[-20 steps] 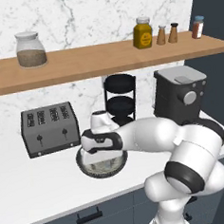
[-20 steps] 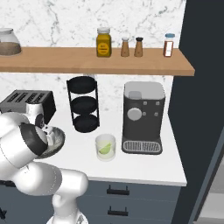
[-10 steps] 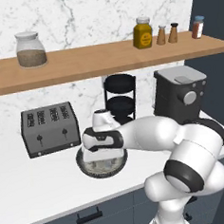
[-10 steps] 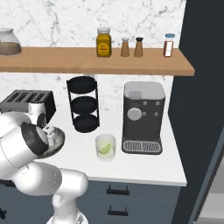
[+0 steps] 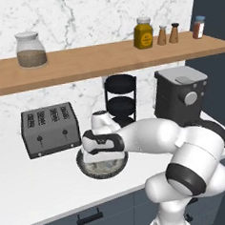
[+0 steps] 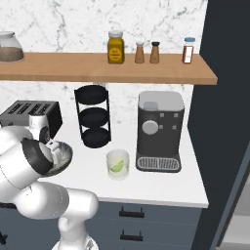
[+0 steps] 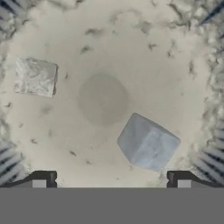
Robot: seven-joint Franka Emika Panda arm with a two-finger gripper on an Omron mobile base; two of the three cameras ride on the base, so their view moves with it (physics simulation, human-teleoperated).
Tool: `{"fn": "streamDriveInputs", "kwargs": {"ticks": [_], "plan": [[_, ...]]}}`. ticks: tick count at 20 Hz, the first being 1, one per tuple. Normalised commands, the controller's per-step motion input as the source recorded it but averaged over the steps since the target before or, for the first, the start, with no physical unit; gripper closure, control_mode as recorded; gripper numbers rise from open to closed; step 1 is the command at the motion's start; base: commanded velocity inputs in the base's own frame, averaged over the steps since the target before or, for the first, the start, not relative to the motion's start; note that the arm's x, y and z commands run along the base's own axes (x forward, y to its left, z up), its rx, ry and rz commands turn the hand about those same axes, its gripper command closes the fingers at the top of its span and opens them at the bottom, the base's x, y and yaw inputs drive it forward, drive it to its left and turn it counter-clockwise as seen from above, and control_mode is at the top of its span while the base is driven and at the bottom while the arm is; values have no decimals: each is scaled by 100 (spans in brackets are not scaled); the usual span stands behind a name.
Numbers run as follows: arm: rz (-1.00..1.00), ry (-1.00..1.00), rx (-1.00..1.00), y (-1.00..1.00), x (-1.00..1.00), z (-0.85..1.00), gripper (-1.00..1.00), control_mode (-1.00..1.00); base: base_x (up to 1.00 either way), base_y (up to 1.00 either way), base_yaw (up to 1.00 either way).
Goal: Grab a lemon wedge from the fridge and one ice cube from the ice bowl, and put them in the glass of lemonade.
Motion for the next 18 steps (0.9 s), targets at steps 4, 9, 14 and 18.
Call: {"fn": "streamDriveInputs", "kwargs": {"ticks": [4, 9, 14, 18], "plan": [[0, 0, -2, 0, 0, 9, -100, -100, 0, 0, 0], [0, 0, -3, -9, 0, 0, -100, -100, 0, 0, 0], [0, 0, 0, -8, 0, 0, -100, -100, 0, 0, 0], [0, 2, 0, 14, 10, -11, -100, -100, 0, 0, 0]]}}
